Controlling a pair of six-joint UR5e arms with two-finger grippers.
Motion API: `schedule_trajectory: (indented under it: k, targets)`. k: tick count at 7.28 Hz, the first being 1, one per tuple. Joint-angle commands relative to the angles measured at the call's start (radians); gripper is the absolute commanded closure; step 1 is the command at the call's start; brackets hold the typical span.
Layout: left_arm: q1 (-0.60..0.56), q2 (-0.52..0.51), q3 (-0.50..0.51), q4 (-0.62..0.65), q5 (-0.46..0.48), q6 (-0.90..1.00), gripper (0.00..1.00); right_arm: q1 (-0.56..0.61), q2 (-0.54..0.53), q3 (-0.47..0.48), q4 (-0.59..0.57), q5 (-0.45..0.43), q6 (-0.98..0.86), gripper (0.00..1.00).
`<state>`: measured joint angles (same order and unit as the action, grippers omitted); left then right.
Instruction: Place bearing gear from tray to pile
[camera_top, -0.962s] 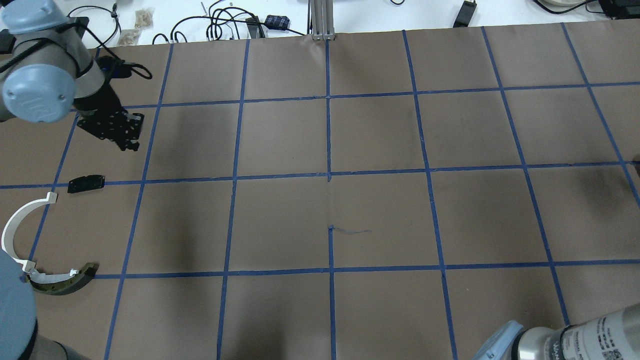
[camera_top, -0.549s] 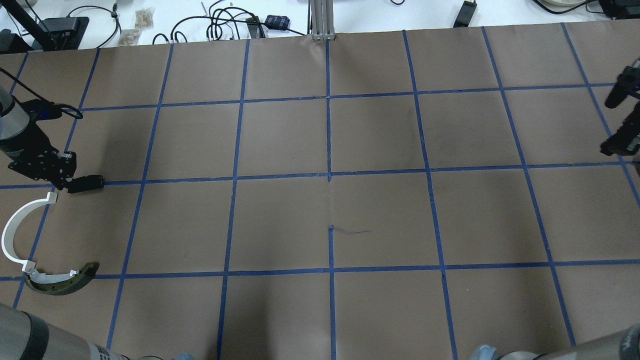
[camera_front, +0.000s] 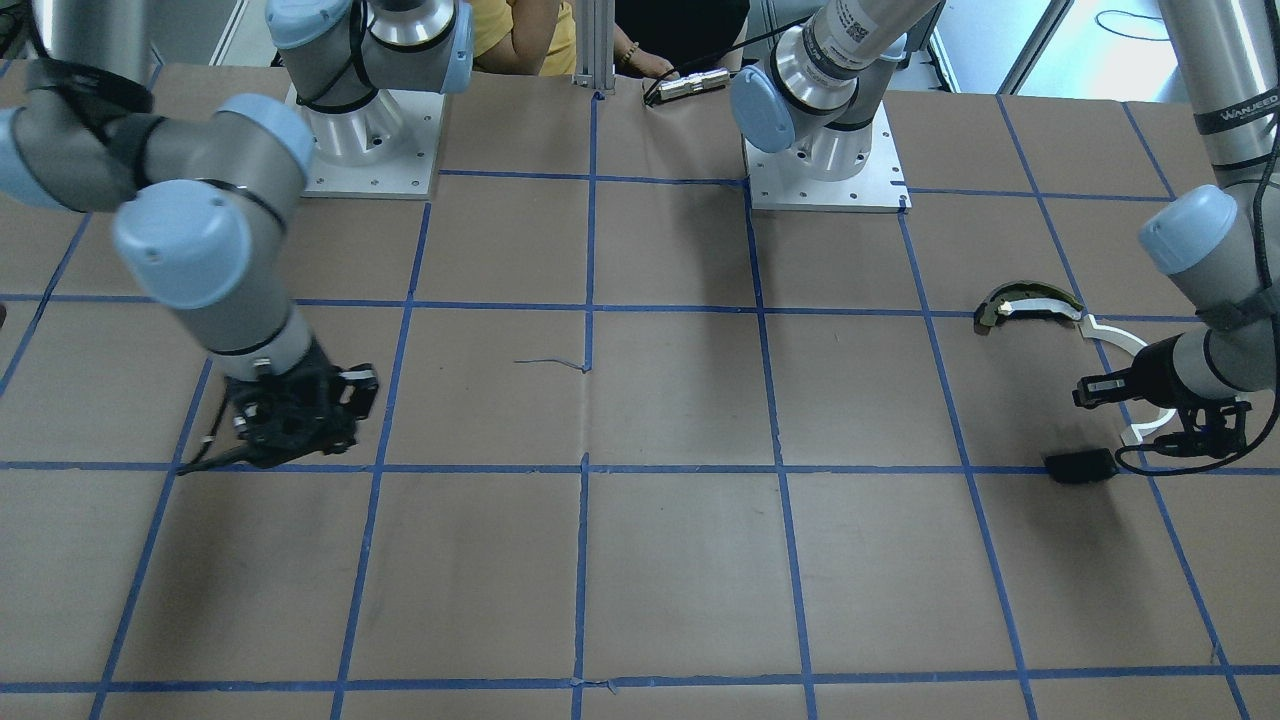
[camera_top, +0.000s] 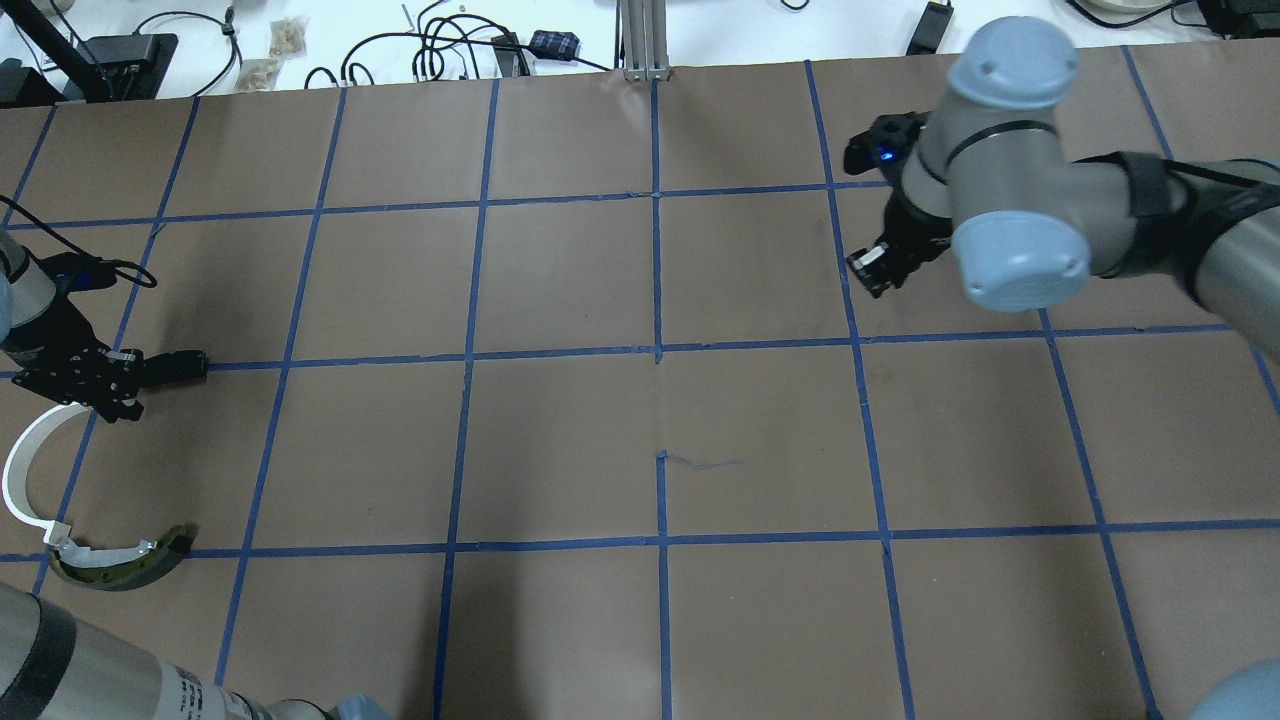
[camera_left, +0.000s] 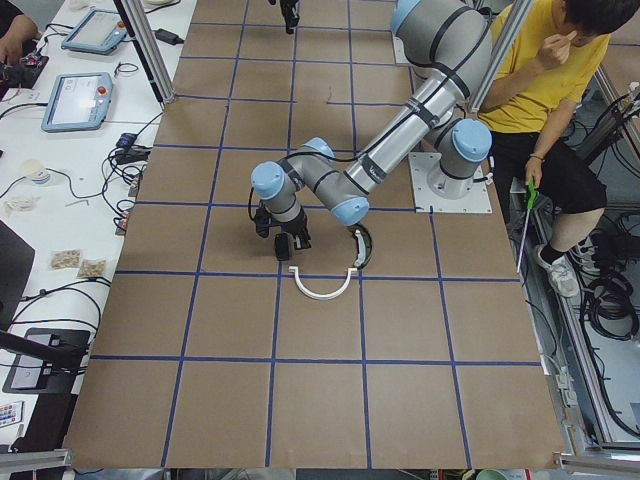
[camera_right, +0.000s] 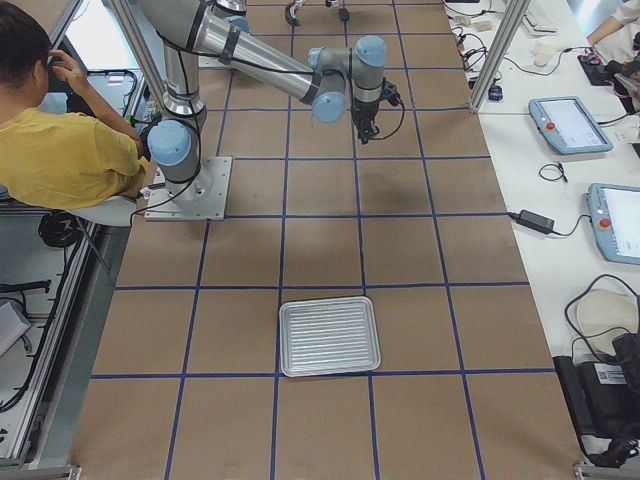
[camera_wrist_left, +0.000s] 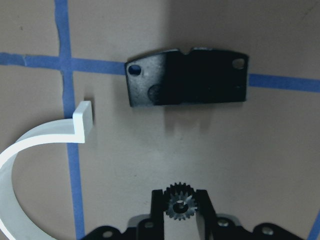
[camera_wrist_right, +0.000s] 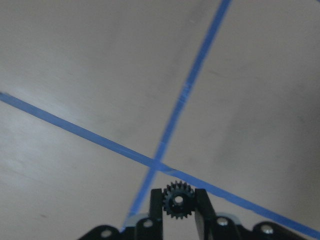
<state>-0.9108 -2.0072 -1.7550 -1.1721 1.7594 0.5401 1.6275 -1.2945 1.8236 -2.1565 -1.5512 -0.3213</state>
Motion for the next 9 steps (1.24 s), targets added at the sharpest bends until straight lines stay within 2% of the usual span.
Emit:
schedule_trajectory:
  k: [1, 2, 3, 4, 5, 6, 7, 9]
  targets:
    - [0.006, -0.027, -0.001, 0.006, 0.009, 0.000, 1.00, 0.318, 0.096, -0.018, -0.107, 0.025, 0.540, 0.94]
    - [0.006, -0.034, -0.001, 0.006, 0.009, 0.000, 0.71, 0.409, 0.162, -0.020, -0.176, 0.025, 0.673, 0.89]
    - [0.006, -0.035, 0.000, 0.005, 0.011, -0.011, 0.25, 0.451, 0.187, -0.015, -0.190, 0.023, 0.736, 0.90]
    - [0.006, -0.035, -0.001, 0.000, 0.012, -0.011, 0.13, 0.451, 0.187, -0.015, -0.184, 0.025, 0.738, 0.85]
    - [0.006, -0.030, -0.001, -0.007, 0.012, -0.011, 0.09, 0.446, 0.192, -0.024, -0.190, 0.022, 0.723, 0.21]
    - [0.006, -0.024, -0.001, -0.011, 0.012, -0.012, 0.07, 0.410, 0.181, -0.036, -0.166, 0.013, 0.722, 0.00]
    - [0.006, -0.013, 0.009, -0.012, 0.014, -0.011, 0.02, 0.341, 0.163, -0.064, -0.073, 0.014, 0.693, 0.00]
    - [-0.041, -0.010, 0.049, -0.008, -0.004, -0.021, 0.00, 0.138, 0.011, -0.169, 0.233, 0.016, 0.431, 0.00]
